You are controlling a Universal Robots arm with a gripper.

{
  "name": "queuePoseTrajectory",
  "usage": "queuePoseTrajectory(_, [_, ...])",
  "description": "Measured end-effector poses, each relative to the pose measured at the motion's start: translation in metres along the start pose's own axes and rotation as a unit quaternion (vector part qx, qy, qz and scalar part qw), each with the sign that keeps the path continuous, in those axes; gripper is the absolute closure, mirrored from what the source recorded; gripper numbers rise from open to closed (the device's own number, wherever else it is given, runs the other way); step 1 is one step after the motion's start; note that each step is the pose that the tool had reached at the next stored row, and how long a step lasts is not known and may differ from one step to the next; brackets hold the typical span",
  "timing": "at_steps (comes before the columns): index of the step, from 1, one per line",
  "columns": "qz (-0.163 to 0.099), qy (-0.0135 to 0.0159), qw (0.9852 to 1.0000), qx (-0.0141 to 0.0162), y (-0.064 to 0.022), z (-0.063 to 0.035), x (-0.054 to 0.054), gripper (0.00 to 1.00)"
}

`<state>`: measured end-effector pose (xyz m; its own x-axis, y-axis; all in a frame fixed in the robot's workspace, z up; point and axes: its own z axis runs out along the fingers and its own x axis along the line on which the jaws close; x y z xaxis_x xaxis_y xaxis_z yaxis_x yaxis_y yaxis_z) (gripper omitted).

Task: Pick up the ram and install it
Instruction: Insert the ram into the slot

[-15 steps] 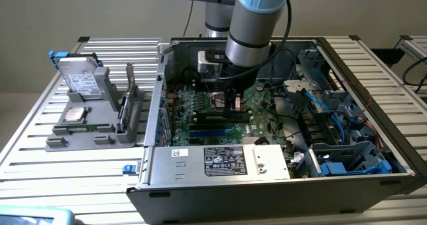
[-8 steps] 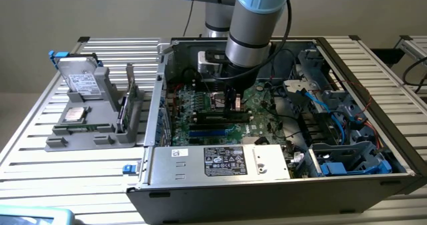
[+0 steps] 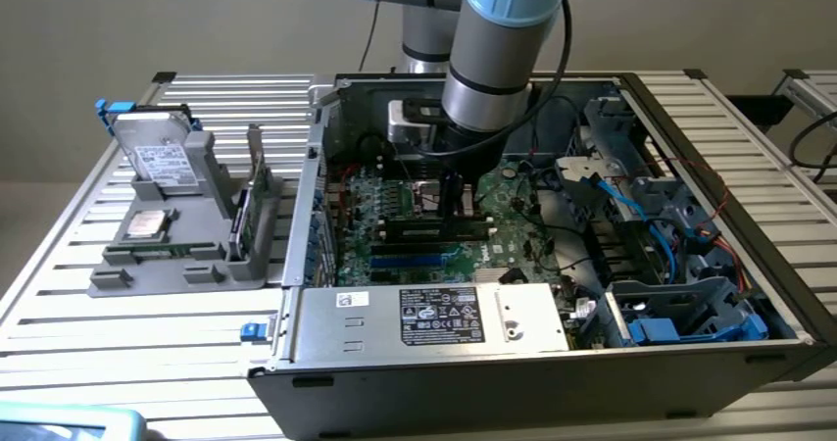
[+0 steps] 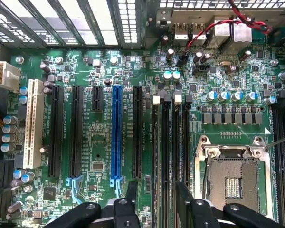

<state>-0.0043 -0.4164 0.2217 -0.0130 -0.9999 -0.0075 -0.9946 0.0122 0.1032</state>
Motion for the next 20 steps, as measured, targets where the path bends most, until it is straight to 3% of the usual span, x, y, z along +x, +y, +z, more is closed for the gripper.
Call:
queuePoseTrajectory(3, [0.0, 0.0015, 1.0, -0.0001, 0.0004, -0.0046, 0.0, 0.55])
queuePoseTrajectory(8, [0.001, 0.0086, 1.0, -0.0001, 0.0024, -0.0216, 0.0, 0.55])
queuePoseTrajectory(10, [0.001, 0.0104, 0.9999, 0.0018, 0.0035, -0.0261, -0.001, 0.55])
queuePoseTrajectory(12, [0.0, 0.0113, 0.9999, 0.0097, 0.004, -0.0278, -0.003, 0.55])
queuePoseTrajectory(15, [-0.001, 0.0132, 0.9995, 0.0275, 0.0043, -0.029, -0.005, 0.55])
queuePoseTrajectory(17, [-0.001, 0.0184, 0.9992, 0.0362, 0.0048, -0.03, -0.008, 0.55])
queuePoseTrajectory(20, [0.0, 0.0299, 0.9987, 0.0416, 0.0061, -0.0312, -0.013, 0.55])
